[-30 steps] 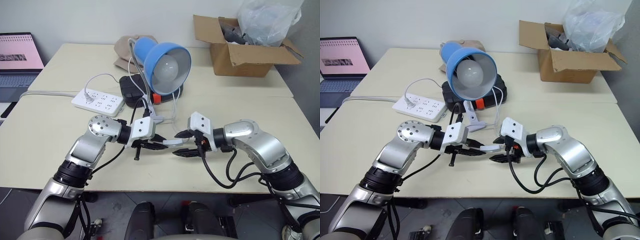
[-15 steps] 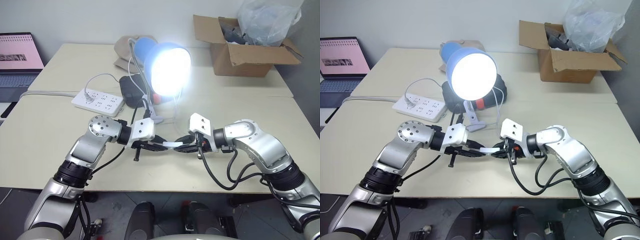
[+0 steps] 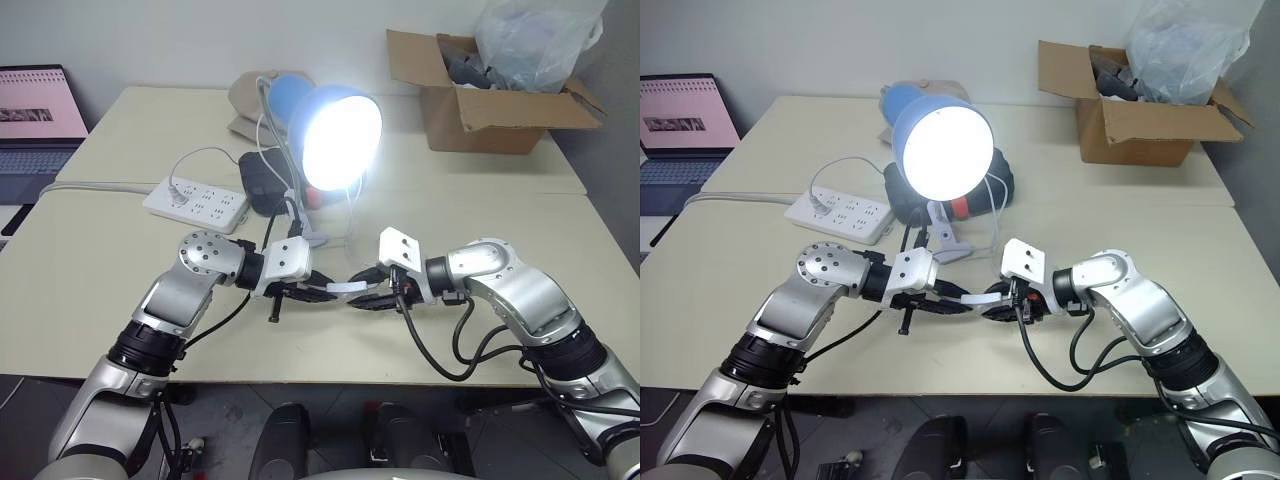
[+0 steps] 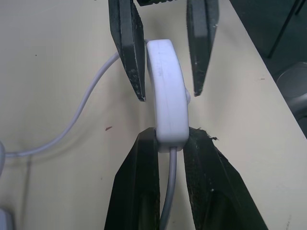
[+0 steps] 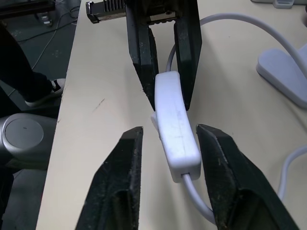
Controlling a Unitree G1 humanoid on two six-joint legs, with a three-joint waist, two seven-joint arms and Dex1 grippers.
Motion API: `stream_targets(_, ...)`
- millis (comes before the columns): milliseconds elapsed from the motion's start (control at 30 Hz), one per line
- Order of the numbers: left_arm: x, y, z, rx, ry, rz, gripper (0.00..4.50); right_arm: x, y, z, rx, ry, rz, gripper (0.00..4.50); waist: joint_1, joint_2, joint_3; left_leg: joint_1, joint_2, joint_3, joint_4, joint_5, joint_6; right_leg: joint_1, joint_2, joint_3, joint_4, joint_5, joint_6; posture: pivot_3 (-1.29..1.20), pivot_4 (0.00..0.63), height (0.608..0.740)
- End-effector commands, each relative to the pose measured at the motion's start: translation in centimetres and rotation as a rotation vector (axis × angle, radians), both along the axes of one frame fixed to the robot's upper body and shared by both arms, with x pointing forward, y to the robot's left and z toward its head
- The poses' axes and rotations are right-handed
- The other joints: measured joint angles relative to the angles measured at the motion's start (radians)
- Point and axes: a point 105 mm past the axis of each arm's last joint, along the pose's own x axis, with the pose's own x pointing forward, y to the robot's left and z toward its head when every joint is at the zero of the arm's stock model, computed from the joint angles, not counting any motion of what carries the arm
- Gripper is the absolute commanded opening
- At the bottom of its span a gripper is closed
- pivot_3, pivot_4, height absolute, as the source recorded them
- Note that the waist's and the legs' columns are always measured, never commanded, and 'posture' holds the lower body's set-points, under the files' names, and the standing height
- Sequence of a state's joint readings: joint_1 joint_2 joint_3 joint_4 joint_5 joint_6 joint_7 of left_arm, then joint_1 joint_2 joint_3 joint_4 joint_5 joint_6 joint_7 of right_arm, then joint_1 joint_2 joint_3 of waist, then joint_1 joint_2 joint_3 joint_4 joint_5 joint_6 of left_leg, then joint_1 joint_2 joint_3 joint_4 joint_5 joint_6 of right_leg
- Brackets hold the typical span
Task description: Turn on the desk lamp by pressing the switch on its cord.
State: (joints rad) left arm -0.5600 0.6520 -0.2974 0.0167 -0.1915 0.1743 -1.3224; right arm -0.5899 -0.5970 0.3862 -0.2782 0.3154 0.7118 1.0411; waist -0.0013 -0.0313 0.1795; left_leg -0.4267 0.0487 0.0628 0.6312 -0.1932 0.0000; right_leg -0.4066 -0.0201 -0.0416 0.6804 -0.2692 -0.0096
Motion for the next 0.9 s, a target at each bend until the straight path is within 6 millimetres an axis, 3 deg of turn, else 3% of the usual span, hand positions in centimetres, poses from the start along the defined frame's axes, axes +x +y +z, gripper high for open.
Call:
stream_targets(33,0.2,0.1,1.1,-0.017,-0.046,0.004,0.39,-0.3,0.3,1.4,0.048,-0.021,0.022,2.74,0.0,0.0,0.0,0.0,0.0,0.0,0.0,0.0,0.0,0.0,0.0,0.0,0.0,0.0,0.0,0.0,0.15,0.74)
stream_targets(267,0.7,0.2,0.0,0.04,-0.065,0.01,0.39,-0.2,-0.6,2.9,0.051,-0.084,0.009,4.45,0.0,0.0,0.0,0.0,0.0,0.0,0.0,0.0,0.0,0.0,0.0,0.0,0.0,0.0,0.0,0.0,0.15,0.74)
stream_targets(567,1.9,-1.0,-3.8,0.113,-0.07,0.039,0.39,-0.7,-5.5,2.5,-0.094,-0.181,-0.09,4.5,0.009,0.0,0.0,0.0,0.0,0.001,0.0,0.0,0.0,0.0,0.0,0.0,-0.001,0.0,0.0,0.0,0.15,0.74)
stream_targets(800,3.0,-1.5,-4.8,0.109,-0.099,0.099,0.39,-2.6,-6.3,3.0,-0.097,-0.171,-0.089,4.5,0.003,0.0,0.0,0.0,0.0,-0.001,0.0,0.0,0.0,0.0,0.0,-0.001,0.0,0.0,0.0,0.0,0.15,0.74)
stream_targets(900,3.4,-1.5,-4.6,0.095,-0.106,0.117,1.31,-2.9,-6.6,3.2,-0.108,-0.176,-0.092,4.5,0.003,0.0,0.0,0.001,0.0,-0.001,0.001,0.0,0.0,0.001,0.0,-0.001,0.0,0.001,0.001,0.0,0.15,0.74)
